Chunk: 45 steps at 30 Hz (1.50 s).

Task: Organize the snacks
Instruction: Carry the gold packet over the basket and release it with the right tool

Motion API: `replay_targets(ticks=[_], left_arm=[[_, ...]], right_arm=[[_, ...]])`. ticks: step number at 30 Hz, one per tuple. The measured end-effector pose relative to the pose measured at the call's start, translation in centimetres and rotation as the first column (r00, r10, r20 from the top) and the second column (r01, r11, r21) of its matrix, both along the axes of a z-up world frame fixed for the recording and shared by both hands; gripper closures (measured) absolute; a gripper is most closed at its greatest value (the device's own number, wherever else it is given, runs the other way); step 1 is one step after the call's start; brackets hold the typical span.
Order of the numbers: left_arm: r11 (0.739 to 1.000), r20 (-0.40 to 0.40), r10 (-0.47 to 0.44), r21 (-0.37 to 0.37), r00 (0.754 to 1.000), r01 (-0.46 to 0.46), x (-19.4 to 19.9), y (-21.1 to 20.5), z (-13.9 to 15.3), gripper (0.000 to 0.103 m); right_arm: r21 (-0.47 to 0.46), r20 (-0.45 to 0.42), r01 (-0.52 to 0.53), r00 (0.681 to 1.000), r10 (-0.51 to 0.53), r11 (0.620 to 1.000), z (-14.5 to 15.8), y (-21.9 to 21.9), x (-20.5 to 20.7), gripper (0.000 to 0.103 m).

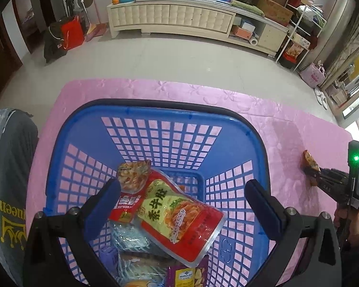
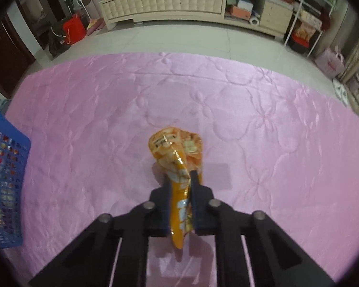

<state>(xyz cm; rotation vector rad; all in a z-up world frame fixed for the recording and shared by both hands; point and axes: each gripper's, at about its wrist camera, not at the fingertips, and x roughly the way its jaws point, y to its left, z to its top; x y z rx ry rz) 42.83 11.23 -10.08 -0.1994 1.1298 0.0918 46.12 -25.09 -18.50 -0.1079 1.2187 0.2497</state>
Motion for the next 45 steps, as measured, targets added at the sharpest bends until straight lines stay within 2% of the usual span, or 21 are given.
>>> replay_targets(ticks=[4, 8, 11, 15, 18, 24, 27, 32, 37, 42, 45], left_arm=[[0.999, 0.01, 0.034, -0.026, 0.999, -0.033, -1.0, 0.3, 0.4, 0.0], [1.0, 0.045, 0.02, -0.012, 0.999, -0.02, -3.0, 0.0, 2.1, 0.0], [0.999, 0.11, -0.013, 0.04, 0.994, 0.008, -5.4, -1.0, 4.8, 0.0], [0.996, 0.156, -0.074, 0.058, 0.985, 0.066, -9.0, -1.8, 7.9, 0.0], [0.994, 0.178, -0.092, 0.082, 0.98, 0.078, -11.3, -2.0, 9.6, 0.0], [0.994, 0.216, -0.093, 0.079, 0.972, 0.078, -16.1, -1.3, 12.9, 0.0], [0.99, 0.23, -0.109, 0.116, 0.967, 0.083, -17.9, -0.9, 14.3, 0.0], [0.991, 0.246, -0.108, 0.106, 0.963, 0.085, -20.2, 0.8, 15.1, 0.0], [0.995, 0.253, -0.078, 0.081, 0.964, 0.059, -21.1, 3.1, 14.7, 0.0], [0.99, 0.247, -0.075, 0.132, 0.966, 0.043, -21.6, 4.8, 13.8, 0.0], [0.99, 0.243, -0.088, 0.125, 0.966, 0.059, -21.3, 5.7, 12.9, 0.0]], right_arm=[[0.005, 0.005, -0.015, 1.0, 0.015, 1.0, 0.9, 0.3, -1.8, 0.091], [0.045, 0.035, -0.041, 0.999, 0.039, 0.998, 4.0, 1.9, -4.5, 0.091], [0.074, 0.075, -0.072, 0.995, 0.066, 0.995, 7.0, 3.2, -6.4, 0.091], [0.095, 0.133, -0.123, 0.985, 0.11, 0.988, 11.2, 5.5, -9.0, 0.091], [0.114, 0.162, -0.154, 0.978, 0.134, 0.982, 13.6, 6.9, -10.8, 0.091], [0.122, 0.224, -0.211, 0.958, 0.18, 0.97, 18.1, 9.5, -14.2, 0.091], [0.139, 0.246, -0.235, 0.949, 0.196, 0.962, 19.8, 10.6, -15.8, 0.091], [0.15, 0.259, -0.278, 0.937, 0.233, 0.949, 21.1, 14.0, -17.7, 0.091], [0.132, 0.256, -0.323, 0.924, 0.282, 0.937, 20.9, 17.7, -18.5, 0.091], [0.16, 0.212, -0.33, 0.932, 0.294, 0.93, 19.4, 21.0, -17.6, 0.091], [0.15, 0.184, -0.326, 0.937, 0.297, 0.934, 17.6, 23.0, -16.6, 0.09]])
